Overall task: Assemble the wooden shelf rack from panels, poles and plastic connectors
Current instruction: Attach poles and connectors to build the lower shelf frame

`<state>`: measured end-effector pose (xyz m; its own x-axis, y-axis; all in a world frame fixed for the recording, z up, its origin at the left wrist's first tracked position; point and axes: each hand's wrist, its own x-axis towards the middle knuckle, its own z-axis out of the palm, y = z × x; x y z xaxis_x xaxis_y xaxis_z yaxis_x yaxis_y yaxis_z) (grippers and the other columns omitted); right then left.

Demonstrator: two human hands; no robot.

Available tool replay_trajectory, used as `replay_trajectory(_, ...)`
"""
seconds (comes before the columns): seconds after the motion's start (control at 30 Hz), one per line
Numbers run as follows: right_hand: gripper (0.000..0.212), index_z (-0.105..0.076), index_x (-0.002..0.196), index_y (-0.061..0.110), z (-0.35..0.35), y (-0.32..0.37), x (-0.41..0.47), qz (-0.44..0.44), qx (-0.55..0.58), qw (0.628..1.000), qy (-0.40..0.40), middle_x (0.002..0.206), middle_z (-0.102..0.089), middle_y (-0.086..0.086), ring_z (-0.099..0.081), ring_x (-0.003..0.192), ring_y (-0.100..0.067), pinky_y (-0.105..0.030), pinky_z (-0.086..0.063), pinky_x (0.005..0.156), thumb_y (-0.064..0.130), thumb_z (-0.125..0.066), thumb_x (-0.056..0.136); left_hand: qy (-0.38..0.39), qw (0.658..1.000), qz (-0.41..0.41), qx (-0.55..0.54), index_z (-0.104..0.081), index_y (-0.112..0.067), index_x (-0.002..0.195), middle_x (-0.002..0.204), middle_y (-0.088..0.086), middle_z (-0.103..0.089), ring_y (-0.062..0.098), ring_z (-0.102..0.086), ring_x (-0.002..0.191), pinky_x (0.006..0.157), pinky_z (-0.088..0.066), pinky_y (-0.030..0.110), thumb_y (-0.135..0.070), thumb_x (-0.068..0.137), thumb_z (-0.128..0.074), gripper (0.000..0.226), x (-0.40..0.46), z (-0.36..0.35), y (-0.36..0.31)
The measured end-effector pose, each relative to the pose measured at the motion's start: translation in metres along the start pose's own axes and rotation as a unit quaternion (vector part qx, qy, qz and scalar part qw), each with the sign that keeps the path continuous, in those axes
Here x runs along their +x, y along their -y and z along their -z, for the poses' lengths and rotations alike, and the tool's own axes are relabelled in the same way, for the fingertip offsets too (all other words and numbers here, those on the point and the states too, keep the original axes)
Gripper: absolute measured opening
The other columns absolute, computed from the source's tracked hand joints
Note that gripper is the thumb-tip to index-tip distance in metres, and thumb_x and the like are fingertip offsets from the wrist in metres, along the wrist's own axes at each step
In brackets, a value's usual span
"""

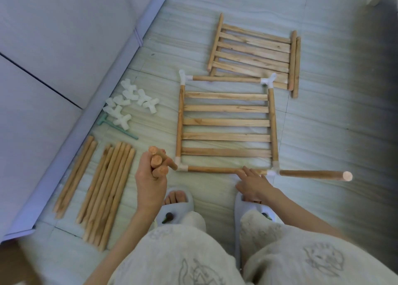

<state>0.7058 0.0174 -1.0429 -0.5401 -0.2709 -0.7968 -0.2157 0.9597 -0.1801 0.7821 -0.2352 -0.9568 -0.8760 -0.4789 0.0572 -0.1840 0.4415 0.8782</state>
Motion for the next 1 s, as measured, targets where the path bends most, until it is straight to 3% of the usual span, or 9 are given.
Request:
replay_trajectory(0.13, 0.058, -0.010, 0.149, 0.026, 0.003, -0.001, -0.001, 0.004, -0.002, 1.000, 0.003, 0.158, 0.002, -0.004, -0.002, 0.145, -0.022, -0.049, -0.011, 0.113, 0.030, -0.036, 0.097, 0.011, 0.998, -0.049, 0.029, -0.063, 0.007, 0.084, 0.090, -0.002, -0.063, -0.004, -0.053, 0.099, 0.079, -0.039, 0.007, 0.015, 0.083, -0.049, 0.017, -0.009, -0.001, 0.001)
replay_trajectory(0.23, 0.057, -0.010, 0.149, 0.025, 0.006, -0.001, -0.001, 0.005, 0.005, 1.000, 0.009, 0.159, 0.002, -0.005, -0.003, 0.145, -0.021, -0.047, -0.012, 0.114, 0.031, -0.034, 0.098, -0.020, 0.999, -0.033, 0.031, -0.064, -0.017, 0.085, 0.091, -0.024, -0.062, -0.009, -0.055, 0.091, 0.076, -0.040, 0.006, 0.017, 0.082, -0.050, 0.037, -0.001, 0.005, -0.001)
replay_trajectory(0.33, 0.058, -0.010, 0.149, 0.022, 0.005, -0.003, -0.003, 0.016, -0.004, 1.000, 0.007, 0.158, 0.000, -0.005, -0.005, 0.145, -0.022, -0.045, -0.015, 0.113, 0.031, -0.036, 0.098, -0.014, 1.000, 0.006, 0.013, -0.059, -0.043, 0.082, 0.097, -0.019, -0.062, 0.008, -0.062, 0.079, 0.069, -0.053, 0.033, 0.003, 0.090, -0.054, 0.047, 0.000, 0.016, 0.002)
replay_trajectory(0.43, 0.059, -0.011, 0.149, 0.022, 0.004, -0.005, -0.004, 0.022, -0.001, 1.000, 0.003, 0.158, -0.003, -0.003, -0.007, 0.144, -0.022, -0.043, -0.017, 0.114, 0.030, -0.038, 0.097, -0.001, 0.997, -0.073, -0.006, -0.060, -0.024, 0.091, 0.104, -0.031, -0.059, -0.009, -0.056, 0.097, 0.080, -0.046, 0.007, 0.024, 0.082, -0.048, 0.051, -0.014, 0.014, -0.001)
replay_trajectory(0.53, 0.060, -0.010, 0.149, 0.024, 0.004, -0.005, -0.005, 0.021, 0.005, 1.000, 0.006, 0.159, 0.001, -0.004, -0.004, 0.145, -0.022, -0.042, -0.016, 0.115, 0.031, -0.038, 0.097, 0.002, 0.999, -0.043, -0.022, -0.060, 0.002, 0.097, 0.101, -0.017, -0.063, -0.013, -0.054, 0.099, 0.083, -0.041, 0.001, 0.025, 0.081, -0.046, 0.031, -0.012, 0.007, 0.011)
replay_trajectory(0.7, 0.057, -0.013, 0.149, 0.023, 0.012, -0.001, -0.008, 0.016, 0.027, 0.999, 0.016, 0.158, -0.002, -0.005, -0.009, 0.145, -0.024, -0.039, -0.019, 0.113, 0.031, -0.037, 0.099, 0.080, 0.997, 0.008, -0.016, -0.056, -0.026, 0.100, 0.087, -0.024, -0.062, -0.012, -0.058, 0.088, 0.077, -0.045, 0.005, 0.017, 0.086, -0.046, 0.047, -0.007, 0.019, 0.012)
replay_trajectory(0.83, 0.056, -0.015, 0.150, 0.018, 0.024, 0.007, -0.014, 0.008, 0.070, 0.997, 0.012, 0.158, -0.009, -0.006, -0.017, 0.143, -0.024, -0.034, -0.019, 0.112, 0.033, -0.035, 0.101, 0.119, 0.990, 0.055, 0.061, -0.055, -0.026, 0.094, 0.083, -0.006, -0.062, 0.010, -0.057, 0.077, 0.074, -0.047, 0.030, -0.005, 0.092, -0.052, 0.021, 0.007, 0.035, 0.023)
replay_trajectory(0.93, 0.056, -0.017, 0.150, 0.015, 0.037, 0.013, -0.019, 0.027, 0.076, 0.997, 0.000, 0.155, -0.022, -0.007, -0.027, 0.140, -0.023, -0.029, -0.022, 0.109, 0.034, -0.036, 0.101, 0.117, 0.989, 0.036, 0.085, -0.046, -0.035, 0.074, 0.068, -0.011, -0.047, -0.001, -0.041, 0.061, 0.059, -0.035, 0.013, -0.001, 0.091, -0.053, 0.039, 0.017, 0.044, 0.018)
replay_trajectory(1.0, 0.054, -0.020, 0.149, 0.015, 0.048, 0.018, -0.022, 0.039, 0.078, 0.996, -0.008, 0.154, -0.026, -0.007, -0.029, 0.139, -0.022, -0.027, -0.024, 0.108, 0.034, -0.036, 0.101, 0.141, 0.984, 0.027, 0.102, -0.044, -0.034, 0.069, 0.063, -0.010, -0.046, -0.003, -0.045, 0.059, 0.060, -0.035, 0.008, 0.007, 0.089, -0.050, 0.046, 0.023, 0.051, 0.016)
